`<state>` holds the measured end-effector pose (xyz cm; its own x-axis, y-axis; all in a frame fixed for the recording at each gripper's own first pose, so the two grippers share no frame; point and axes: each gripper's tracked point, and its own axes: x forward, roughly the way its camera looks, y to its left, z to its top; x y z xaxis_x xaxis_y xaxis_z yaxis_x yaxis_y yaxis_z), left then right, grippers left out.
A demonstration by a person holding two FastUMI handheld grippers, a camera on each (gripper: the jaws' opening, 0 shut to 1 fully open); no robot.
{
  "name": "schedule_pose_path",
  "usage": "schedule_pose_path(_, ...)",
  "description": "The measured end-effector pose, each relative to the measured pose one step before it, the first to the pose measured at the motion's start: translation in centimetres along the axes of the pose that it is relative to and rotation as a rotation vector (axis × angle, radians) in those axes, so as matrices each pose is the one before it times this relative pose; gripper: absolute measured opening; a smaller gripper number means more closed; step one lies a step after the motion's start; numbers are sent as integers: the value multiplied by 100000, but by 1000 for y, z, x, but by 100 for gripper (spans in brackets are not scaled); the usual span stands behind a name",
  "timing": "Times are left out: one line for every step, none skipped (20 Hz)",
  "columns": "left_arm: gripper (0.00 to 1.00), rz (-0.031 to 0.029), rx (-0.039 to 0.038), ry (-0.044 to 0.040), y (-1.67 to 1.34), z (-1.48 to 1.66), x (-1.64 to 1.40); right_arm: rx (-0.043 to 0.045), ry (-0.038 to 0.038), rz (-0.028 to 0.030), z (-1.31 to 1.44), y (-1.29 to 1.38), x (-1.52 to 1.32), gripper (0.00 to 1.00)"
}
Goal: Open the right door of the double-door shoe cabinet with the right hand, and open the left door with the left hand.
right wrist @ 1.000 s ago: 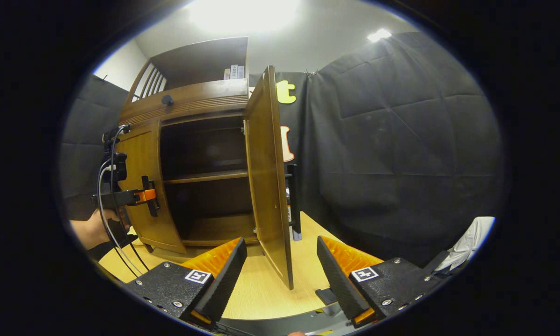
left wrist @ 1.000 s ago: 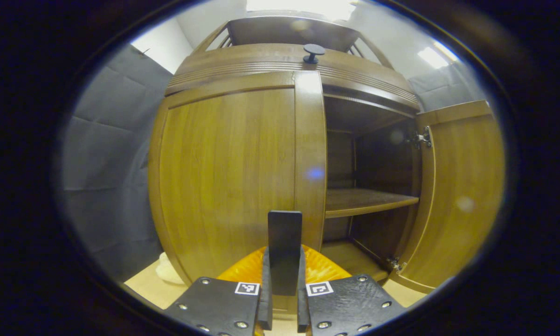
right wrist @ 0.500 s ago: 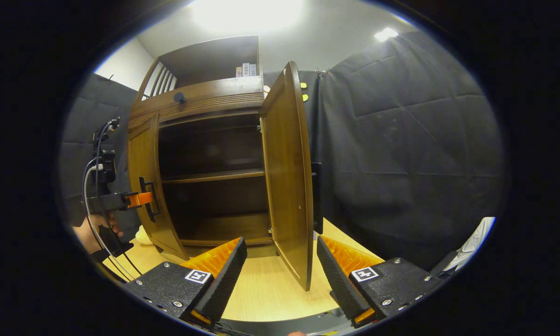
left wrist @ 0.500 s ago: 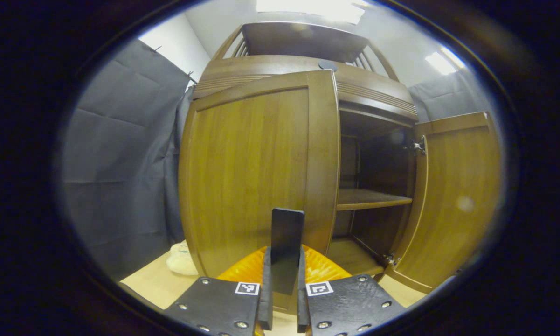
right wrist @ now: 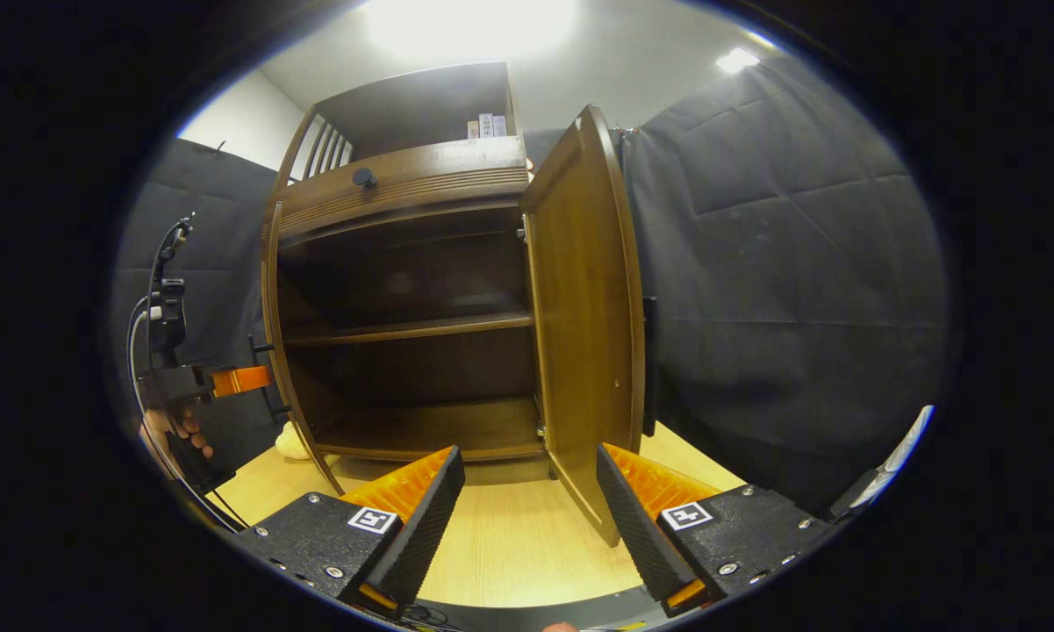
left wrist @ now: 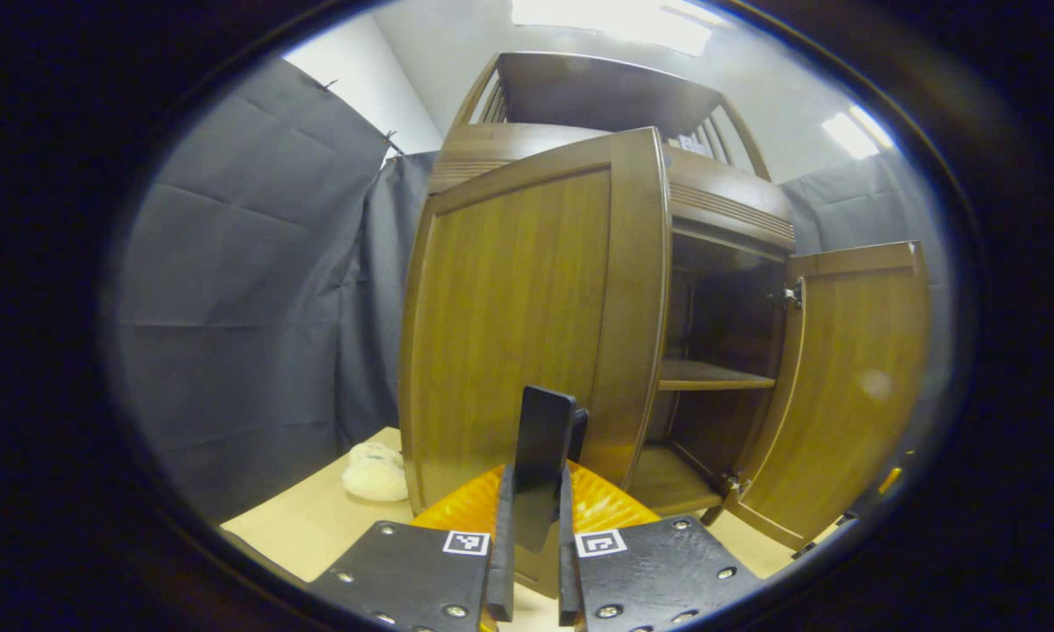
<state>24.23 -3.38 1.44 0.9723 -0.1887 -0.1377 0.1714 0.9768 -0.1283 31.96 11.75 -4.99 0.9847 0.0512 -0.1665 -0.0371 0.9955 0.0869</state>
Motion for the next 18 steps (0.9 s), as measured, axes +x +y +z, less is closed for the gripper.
schedule_pose_path(25,127,1292,-297,114,-173,-115,1,363,824,-380,913,248,94)
schedule_pose_path(25,449,1377,-119,41,-6,78,245,420,997,-188,787,567,94)
schedule_pose_path(25,508,570,-317,7,-15,0,157,258,1071,-65,544,316,94)
schedule_pose_path(25,463,58,-124,-57,-59,122,-143,173,1033,-20,532,166,94)
schedule_pose_path(25,513,-59,-188,130,-58,-67,-222,155,1077,62,550,-19,93)
schedule_pose_path(25,310,459,101,-54,17,109,-191,41,1196,4,481,133,94)
schedule_pose_path(25,330,517,-177,50,-104,-22,-252,124,1069,-55,682,210,94)
schedule_pose_path(25,461,620,127,-130,-51,109,-214,328,943,-36,634,110,93)
schedule_pose_path(25,507,557,-192,17,177,-249,-45,-117,965,-49,495,80,94)
schedule_pose_path(25,477,551,-49,-14,65,97,-62,-183,1010,104,393,201,93)
schedule_pose_path(25,446,443,-119,207,-105,-138,-271,58,999,-93,407,290,93)
schedule_pose_path(25,573,176,-105,-33,41,103,-379,197,947,-48,536,310,94)
schedule_pose_path(25,664,-179,-135,139,-198,-44,-282,72,1064,-210,634,187,94)
schedule_pose_path(25,574,-129,-75,6,-77,85,-174,151,888,1,503,49,94)
schedule_pose_path(25,571,-205,-199,138,-121,-108,-110,-88,841,-5,528,-250,94)
schedule_pose_path(25,463,-122,-4,60,50,-83,-172,-79,706,159,524,-31,94)
schedule_pose_path(25,505,-72,59,-7,75,13,-191,-84,641,93,398,80,94)
schedule_pose_path(25,556,-85,129,91,-46,-135,-168,-82,636,43,406,111,94)
